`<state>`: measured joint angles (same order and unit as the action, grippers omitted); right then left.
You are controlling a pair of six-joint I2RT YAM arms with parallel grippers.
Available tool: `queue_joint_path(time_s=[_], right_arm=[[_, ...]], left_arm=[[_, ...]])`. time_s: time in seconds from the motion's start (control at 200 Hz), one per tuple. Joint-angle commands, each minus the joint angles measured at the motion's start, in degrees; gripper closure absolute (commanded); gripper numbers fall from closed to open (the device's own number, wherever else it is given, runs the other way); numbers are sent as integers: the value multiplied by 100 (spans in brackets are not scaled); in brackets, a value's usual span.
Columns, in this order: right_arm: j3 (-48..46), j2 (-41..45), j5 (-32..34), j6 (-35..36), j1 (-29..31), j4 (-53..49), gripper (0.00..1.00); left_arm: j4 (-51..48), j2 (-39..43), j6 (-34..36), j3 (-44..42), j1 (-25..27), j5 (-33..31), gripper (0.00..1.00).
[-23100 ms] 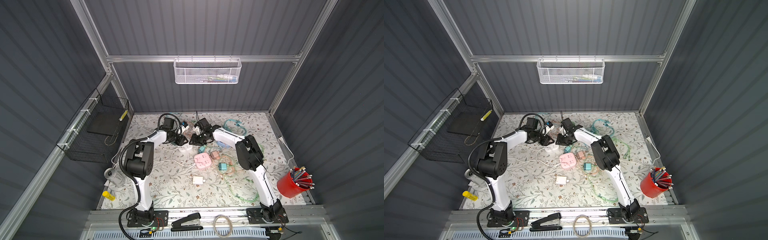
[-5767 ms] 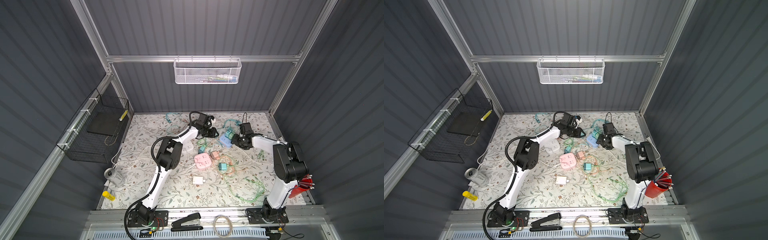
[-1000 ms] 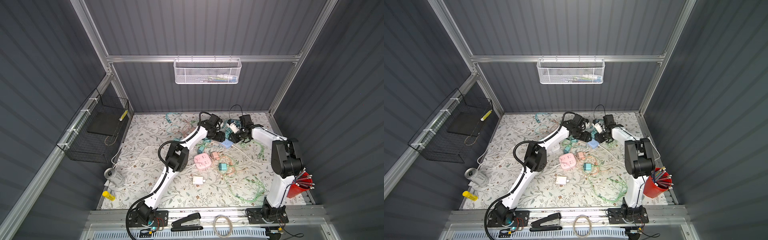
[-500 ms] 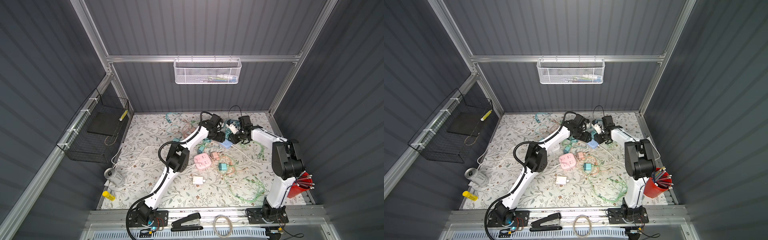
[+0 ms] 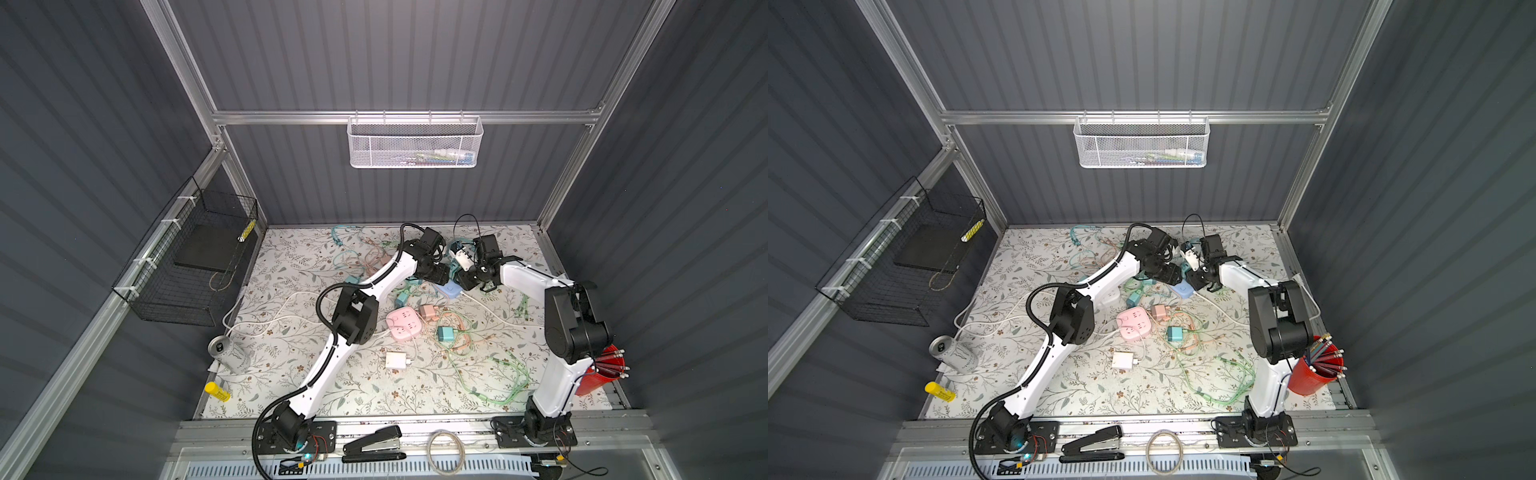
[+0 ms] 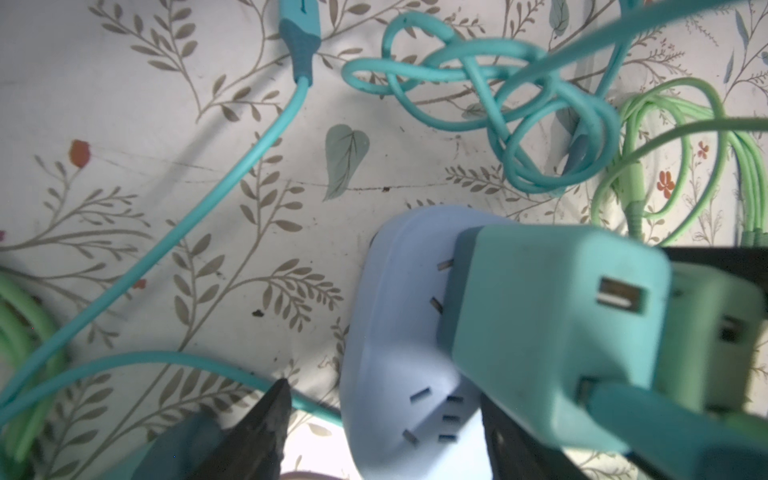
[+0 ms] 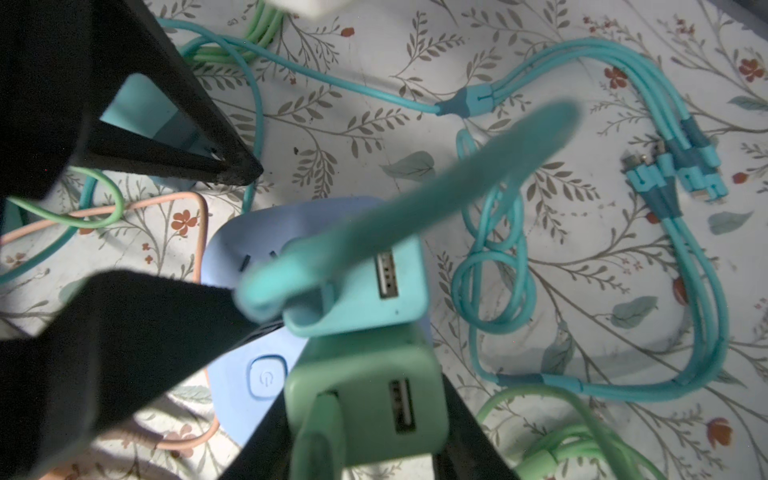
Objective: Pull the plug off the socket
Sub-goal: 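Pull the green adapter off the strip with the right gripper while left holds strip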
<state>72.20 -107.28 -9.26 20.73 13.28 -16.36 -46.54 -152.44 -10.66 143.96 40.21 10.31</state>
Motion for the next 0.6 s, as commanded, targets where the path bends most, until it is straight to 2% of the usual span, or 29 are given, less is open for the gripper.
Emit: queue_joint_path(time_s=[0.0,0.595], right_arm=[[193,258,-454,-80,79,67,76],[-49,518,-324,-126,72,253,79]], left_arm=[[-658,-392,155,-91,27,-345,28],[-799,-532,6,17,13,-213,31]])
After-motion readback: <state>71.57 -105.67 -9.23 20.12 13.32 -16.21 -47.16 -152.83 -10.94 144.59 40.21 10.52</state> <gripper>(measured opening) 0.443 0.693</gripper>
